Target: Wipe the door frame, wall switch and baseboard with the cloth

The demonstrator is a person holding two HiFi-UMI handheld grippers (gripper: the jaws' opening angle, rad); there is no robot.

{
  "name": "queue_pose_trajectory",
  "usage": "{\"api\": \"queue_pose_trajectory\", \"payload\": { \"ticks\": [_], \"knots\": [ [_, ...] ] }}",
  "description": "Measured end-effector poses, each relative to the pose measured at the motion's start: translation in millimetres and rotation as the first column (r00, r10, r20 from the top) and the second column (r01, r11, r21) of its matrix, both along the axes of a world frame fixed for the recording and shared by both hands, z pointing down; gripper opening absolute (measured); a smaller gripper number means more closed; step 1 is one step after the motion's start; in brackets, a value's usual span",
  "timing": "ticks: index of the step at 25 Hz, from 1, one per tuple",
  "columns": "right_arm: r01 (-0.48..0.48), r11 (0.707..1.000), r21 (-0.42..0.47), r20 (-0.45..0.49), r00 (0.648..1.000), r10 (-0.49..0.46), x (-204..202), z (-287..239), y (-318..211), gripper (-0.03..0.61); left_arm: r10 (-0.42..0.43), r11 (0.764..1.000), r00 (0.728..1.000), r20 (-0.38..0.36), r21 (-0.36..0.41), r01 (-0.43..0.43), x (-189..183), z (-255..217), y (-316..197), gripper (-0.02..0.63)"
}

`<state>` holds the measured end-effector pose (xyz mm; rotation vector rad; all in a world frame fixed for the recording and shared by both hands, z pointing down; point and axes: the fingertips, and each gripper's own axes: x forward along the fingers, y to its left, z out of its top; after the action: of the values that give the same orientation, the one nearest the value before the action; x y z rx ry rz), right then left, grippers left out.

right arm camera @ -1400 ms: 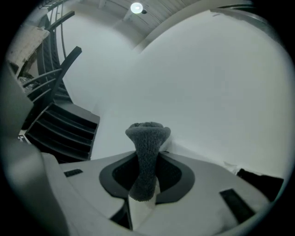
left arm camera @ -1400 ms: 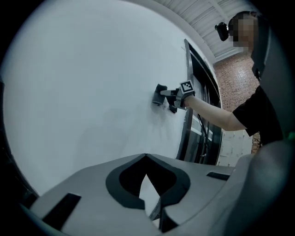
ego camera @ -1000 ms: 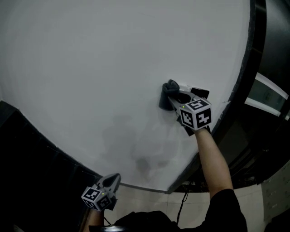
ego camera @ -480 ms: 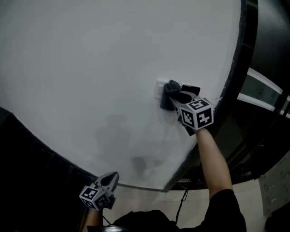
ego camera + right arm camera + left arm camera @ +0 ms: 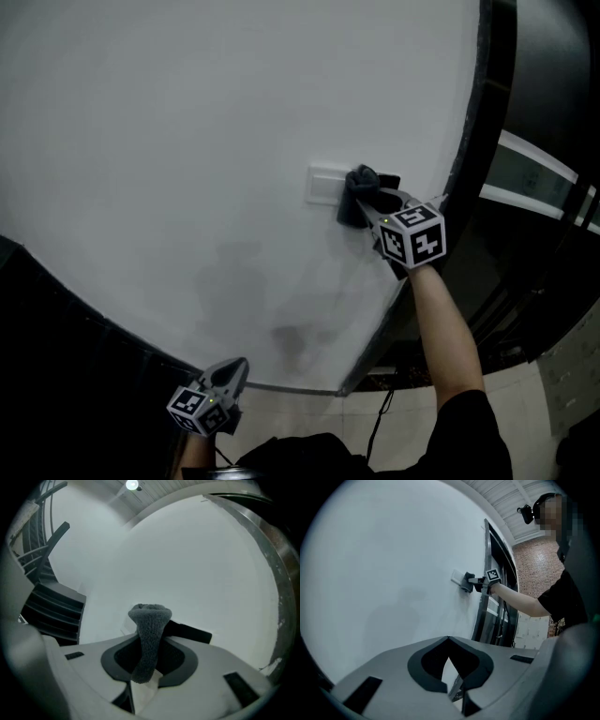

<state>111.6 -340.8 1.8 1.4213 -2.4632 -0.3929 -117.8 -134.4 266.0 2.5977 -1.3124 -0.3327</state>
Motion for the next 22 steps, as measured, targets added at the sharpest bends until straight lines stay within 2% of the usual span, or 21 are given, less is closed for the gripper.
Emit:
{"api": "queue_pose_trajectory", "payload": {
  "ticks": [7,12,22],
  "knots": [
    [-0.013,1.000,-0.015,0.033,0.999,0.014,13,1,0,0.093,0.012,1.000,1.000,0.015,-0.006,-0.012,0,3,-2,-0.009],
    [-0.017,1.000,-0.022,0.048,0.999,0.018,31,3,2,0.094,-0.002,1.000,0.999,0.032,-0.009,0.002,10,2,3,-0.009],
    [-0.064,0.998,-0.030,0.084,0.994,0.066,62,6,5,0.094,0.024,1.000,0.999,0.040,-0.021,-0.023,27,2,5,-0.009]
  ]
}}
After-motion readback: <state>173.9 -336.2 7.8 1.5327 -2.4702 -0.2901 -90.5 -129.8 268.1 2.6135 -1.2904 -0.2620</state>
